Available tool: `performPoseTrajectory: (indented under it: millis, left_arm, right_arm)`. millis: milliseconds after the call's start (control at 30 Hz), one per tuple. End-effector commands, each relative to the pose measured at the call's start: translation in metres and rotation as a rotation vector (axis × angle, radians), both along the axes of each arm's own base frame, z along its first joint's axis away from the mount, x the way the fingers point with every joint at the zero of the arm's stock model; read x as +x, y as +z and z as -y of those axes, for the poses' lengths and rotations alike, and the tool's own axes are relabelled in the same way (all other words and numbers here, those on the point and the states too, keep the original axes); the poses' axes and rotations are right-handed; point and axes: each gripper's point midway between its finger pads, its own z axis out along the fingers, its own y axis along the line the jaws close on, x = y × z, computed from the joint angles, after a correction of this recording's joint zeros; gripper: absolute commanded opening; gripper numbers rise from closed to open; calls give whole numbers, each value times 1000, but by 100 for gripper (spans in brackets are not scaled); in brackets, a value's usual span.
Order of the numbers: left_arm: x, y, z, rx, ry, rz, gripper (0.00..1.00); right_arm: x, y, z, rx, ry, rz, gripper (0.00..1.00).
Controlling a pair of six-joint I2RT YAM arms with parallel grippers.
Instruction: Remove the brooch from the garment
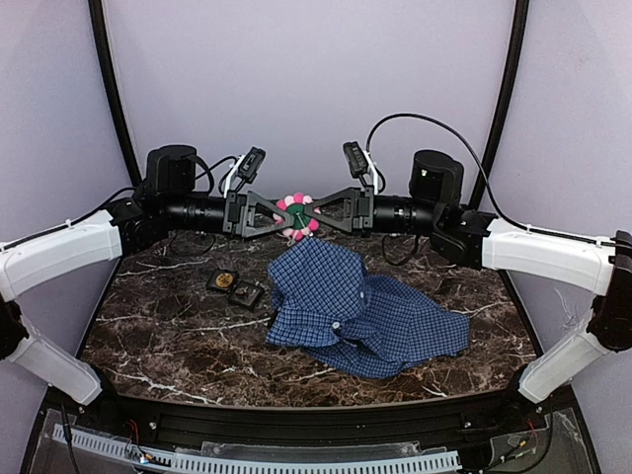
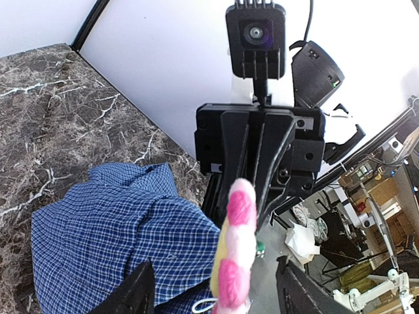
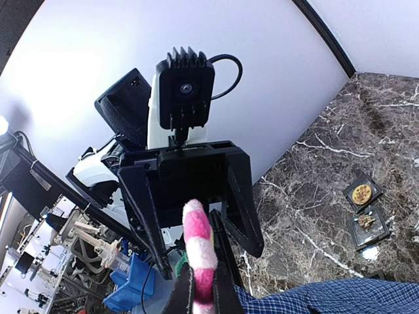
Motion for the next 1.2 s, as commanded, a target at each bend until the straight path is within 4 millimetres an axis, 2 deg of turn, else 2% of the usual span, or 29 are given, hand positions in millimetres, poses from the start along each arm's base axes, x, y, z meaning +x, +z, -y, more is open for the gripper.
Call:
performPoseTrajectory:
  millis: [0, 33, 200, 267, 300, 367, 400, 433, 533, 567, 667, 733, 867, 967, 1167]
  left_arm:
    - [-10, 9, -3, -27, -16, 20, 54]
    - [-10, 9, -3, -27, -18, 18, 48]
    - [-9, 15, 2, -48, -29, 27, 37]
    - [-9, 15, 4, -52, -34, 25, 26]
    - [-9, 14, 5, -52, -35, 22, 15]
    - [-7, 13, 5, -49, -25, 16, 3]
    - [-5, 12, 4, -45, -10, 17, 1]
    - [-4, 8, 3, -31, 3, 5, 1]
    - [13, -3, -3, 40, 115, -6, 1]
    - [16, -9, -6, 77, 144, -27, 1]
    - [34, -22, -15, 164, 265, -40, 1]
    - [41, -31, -21, 218, 316, -71, 1]
    - [49, -45, -29, 280, 392, -145, 1]
    - [51, -49, -27, 278, 408, -202, 1]
    - [53, -52, -25, 280, 412, -228, 1]
  right_arm:
    - [0, 27, 7, 81, -26, 46, 0]
    - [0, 27, 6, 80, -23, 46, 0]
    - [0, 21, 4, 56, -12, 37, 0]
    - [0, 19, 3, 46, -11, 34, 0]
    - [0, 18, 3, 42, -13, 34, 0]
    - [2, 16, 4, 23, -24, 35, 0]
    - [3, 13, 5, 4, -36, 36, 1]
    - [5, 7, 6, -27, -51, 25, 10]
    - [13, -3, 14, -88, -122, 30, 49]
    - [16, -7, 17, -111, -150, 31, 58]
    - [21, -17, 24, -204, -247, 61, 73]
    - [25, -24, 28, -276, -328, 72, 77]
    - [29, -39, 30, -392, -440, 90, 76]
    - [30, -57, 18, -495, -464, 118, 67]
    - [25, -69, -14, -548, -417, 173, 56]
